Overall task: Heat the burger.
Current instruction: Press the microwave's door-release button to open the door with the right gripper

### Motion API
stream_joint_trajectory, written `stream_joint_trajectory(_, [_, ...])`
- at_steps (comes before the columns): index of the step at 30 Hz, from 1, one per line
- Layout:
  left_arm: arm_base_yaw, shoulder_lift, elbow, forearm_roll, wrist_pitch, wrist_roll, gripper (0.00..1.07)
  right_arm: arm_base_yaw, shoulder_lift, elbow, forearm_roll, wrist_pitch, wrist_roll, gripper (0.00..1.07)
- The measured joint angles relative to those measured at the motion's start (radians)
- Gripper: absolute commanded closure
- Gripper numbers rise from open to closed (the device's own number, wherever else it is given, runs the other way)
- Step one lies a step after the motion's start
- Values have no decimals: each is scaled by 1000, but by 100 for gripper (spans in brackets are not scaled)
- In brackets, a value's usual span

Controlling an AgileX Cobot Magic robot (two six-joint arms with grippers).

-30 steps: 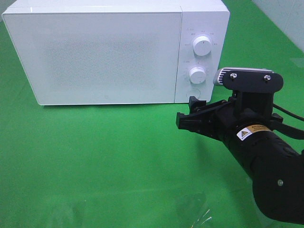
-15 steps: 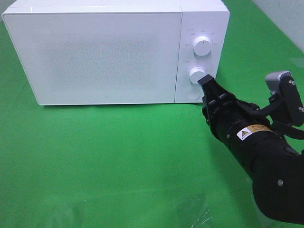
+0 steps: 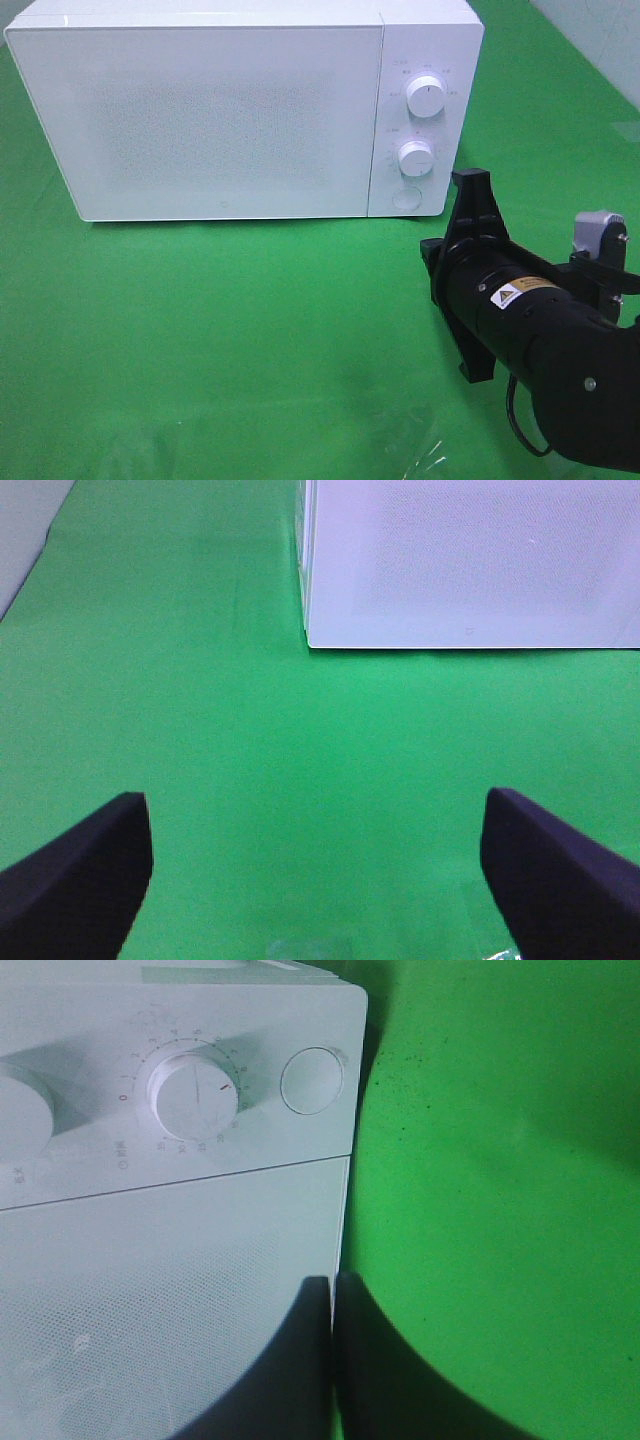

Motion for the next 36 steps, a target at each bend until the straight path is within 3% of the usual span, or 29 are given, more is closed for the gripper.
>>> stream_joint_trajectory(10, [0,0,0,0,0,0,25,-27,23,-10,-3,37,14,107])
stream_joint_trajectory(23, [0,0,0,0,0,0,25,-218,114,-131,-244,95,101,107])
stream_joint_trajectory(36, [0,0,0,0,0,0,25,-306,226,-211,-392,127,182,107])
